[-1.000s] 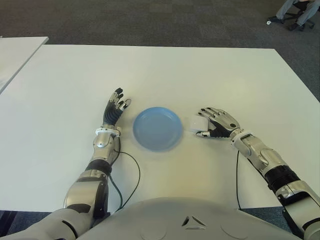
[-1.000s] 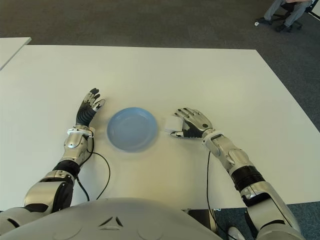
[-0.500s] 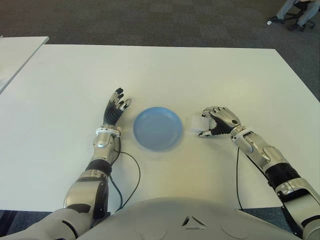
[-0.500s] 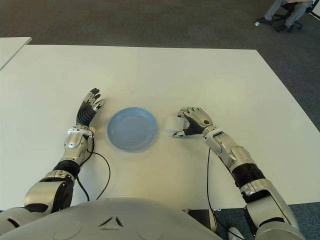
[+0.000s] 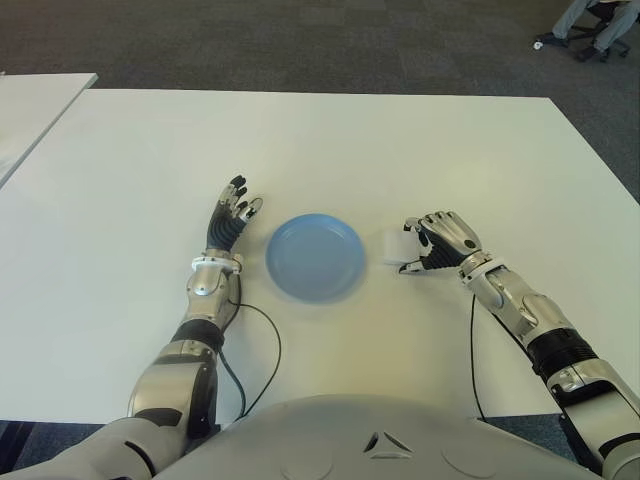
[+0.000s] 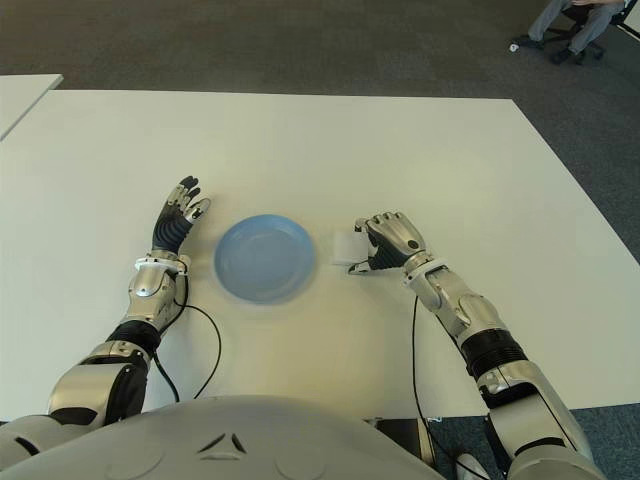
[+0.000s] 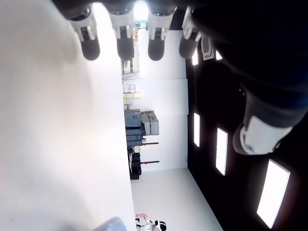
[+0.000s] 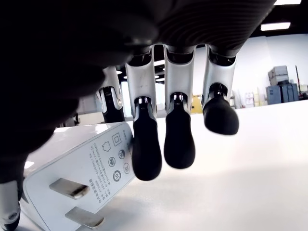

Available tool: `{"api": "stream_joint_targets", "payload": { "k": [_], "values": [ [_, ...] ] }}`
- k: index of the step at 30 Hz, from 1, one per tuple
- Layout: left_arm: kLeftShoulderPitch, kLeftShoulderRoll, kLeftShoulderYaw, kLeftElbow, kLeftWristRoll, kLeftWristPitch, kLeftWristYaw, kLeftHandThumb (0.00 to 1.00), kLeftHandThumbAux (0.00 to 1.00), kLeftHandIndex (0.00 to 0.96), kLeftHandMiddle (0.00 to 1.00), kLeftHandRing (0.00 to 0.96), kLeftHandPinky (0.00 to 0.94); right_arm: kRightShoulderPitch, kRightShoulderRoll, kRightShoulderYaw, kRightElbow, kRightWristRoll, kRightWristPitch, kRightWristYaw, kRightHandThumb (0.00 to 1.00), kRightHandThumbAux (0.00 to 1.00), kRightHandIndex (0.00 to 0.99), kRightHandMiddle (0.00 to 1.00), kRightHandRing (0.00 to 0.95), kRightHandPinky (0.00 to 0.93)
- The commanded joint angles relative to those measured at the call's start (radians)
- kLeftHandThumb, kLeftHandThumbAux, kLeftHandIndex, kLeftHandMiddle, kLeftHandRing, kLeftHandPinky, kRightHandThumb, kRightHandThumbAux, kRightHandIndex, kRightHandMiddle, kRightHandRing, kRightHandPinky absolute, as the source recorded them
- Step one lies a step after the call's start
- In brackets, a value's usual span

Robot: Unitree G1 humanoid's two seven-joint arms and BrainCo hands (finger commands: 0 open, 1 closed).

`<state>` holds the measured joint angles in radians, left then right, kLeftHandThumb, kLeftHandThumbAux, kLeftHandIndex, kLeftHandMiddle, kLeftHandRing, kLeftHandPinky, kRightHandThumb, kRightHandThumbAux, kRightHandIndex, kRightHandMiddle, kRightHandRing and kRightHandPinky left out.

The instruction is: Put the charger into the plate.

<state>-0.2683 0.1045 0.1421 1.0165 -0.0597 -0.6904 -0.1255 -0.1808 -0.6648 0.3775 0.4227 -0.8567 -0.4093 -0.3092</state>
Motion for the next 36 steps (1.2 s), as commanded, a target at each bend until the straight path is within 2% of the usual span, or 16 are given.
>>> {"api": "stream_joint_targets", "payload": {
  "k": [1, 13, 17, 24, 29, 33, 36],
  "values": [
    [0.052, -0.028, -0.004, 0.043, 0.002, 0.036, 0.004, 0.0, 0.545, 0.047, 0.078, 0.049, 0.027, -0.001, -0.006, 0.002, 0.008, -0.01, -0.009, -0.016, 0.743, 0.709, 0.44, 0.88, 0.877, 0.881],
    [0.048, -0.032, -0.003, 0.048, -0.001, 0.045, -0.001, 0.0, 0.531, 0.038, 0.08, 0.052, 0.038, -0.018, -0.011, 0.004, 0.023, -0.03, -0.047, -0.076, 0.742, 0.71, 0.44, 0.883, 0.88, 0.881],
    [0.047, -0.031, -0.004, 0.049, 0.0, 0.044, 0.0, 0.0, 0.53, 0.036, 0.087, 0.059, 0.044, -0.029, -0.007, -0.004, -0.008, -0.041, -0.043, -0.091, 0.742, 0.71, 0.44, 0.884, 0.881, 0.882],
    [0.041, -0.027, -0.006, 0.058, 0.008, 0.05, 0.011, 0.0, 0.528, 0.034, 0.095, 0.067, 0.049, -0.084, 0.035, -0.045, -0.156, -0.006, 0.007, -0.029, 0.743, 0.709, 0.44, 0.89, 0.888, 0.885],
    [0.037, -0.025, -0.004, 0.064, 0.01, 0.05, 0.017, 0.0, 0.529, 0.032, 0.09, 0.062, 0.04, -0.072, 0.071, -0.072, -0.253, 0.015, 0.04, 0.002, 0.746, 0.708, 0.441, 0.892, 0.891, 0.883],
    [0.034, -0.026, 0.001, 0.069, 0.006, 0.052, 0.026, 0.0, 0.531, 0.037, 0.083, 0.052, 0.021, -0.057, 0.125, -0.08, -0.368, 0.007, 0.103, 0.045, 0.748, 0.708, 0.441, 0.888, 0.887, 0.878],
    [0.031, -0.028, 0.004, 0.071, 0.008, 0.056, 0.046, 0.0, 0.534, 0.037, 0.08, 0.05, 0.031, -0.056, 0.174, -0.073, -0.465, 0.003, 0.164, 0.115, 0.748, 0.708, 0.441, 0.883, 0.883, 0.877]
  ]
}}
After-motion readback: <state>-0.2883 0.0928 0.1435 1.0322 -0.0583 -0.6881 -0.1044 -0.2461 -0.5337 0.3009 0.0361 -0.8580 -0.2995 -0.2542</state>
